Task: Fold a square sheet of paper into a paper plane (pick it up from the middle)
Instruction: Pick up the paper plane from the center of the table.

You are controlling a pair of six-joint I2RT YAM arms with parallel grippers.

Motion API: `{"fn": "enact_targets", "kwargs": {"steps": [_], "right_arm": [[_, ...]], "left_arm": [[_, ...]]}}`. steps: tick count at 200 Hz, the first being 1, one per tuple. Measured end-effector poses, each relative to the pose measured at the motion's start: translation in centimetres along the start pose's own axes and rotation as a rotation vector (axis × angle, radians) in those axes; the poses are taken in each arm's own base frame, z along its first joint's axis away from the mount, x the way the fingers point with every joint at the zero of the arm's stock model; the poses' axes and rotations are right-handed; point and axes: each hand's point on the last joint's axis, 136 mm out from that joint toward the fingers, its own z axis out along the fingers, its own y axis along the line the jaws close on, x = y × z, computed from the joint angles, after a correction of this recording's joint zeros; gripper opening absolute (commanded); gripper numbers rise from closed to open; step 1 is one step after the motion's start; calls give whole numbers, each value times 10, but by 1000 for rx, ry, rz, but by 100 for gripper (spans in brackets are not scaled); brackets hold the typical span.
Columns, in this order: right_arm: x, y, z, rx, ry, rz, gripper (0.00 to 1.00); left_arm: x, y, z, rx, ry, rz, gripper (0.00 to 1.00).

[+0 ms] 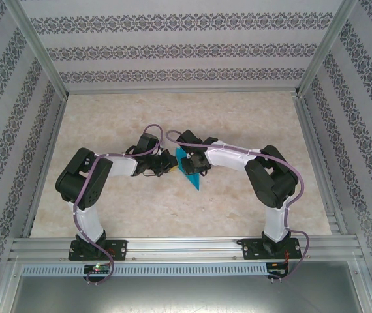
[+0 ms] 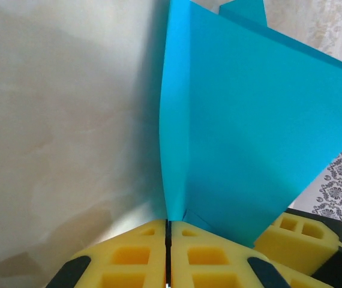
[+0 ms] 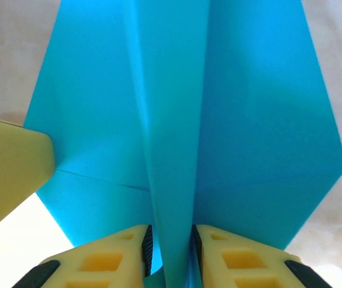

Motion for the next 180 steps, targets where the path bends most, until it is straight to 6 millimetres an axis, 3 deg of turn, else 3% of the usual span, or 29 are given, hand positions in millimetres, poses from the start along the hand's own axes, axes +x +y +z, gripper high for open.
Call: {"fn": "enact_targets", "kwargs": {"steps": [46, 79, 111, 126, 151, 180], "right_arm": [[1, 0, 0, 1, 3, 4, 23], [6, -3, 1, 8, 16, 12, 9], [7, -4, 1, 12, 17, 18, 6], [6, -6, 0, 17, 14, 21, 6], [-5, -16, -5, 18, -7, 58, 6], [-36, -40, -15, 27, -57, 128, 6]], "left_arm": [[0, 0, 0, -1, 1, -1, 11], [0, 1, 0, -4, 2, -3, 18], [0, 6, -3, -41, -6, -5, 38], [-1, 6, -11, -62, -22, -1, 54], [-12, -2, -36, -86, -93, 19, 72], [-28, 2, -68, -183, -202, 28, 85]]}}
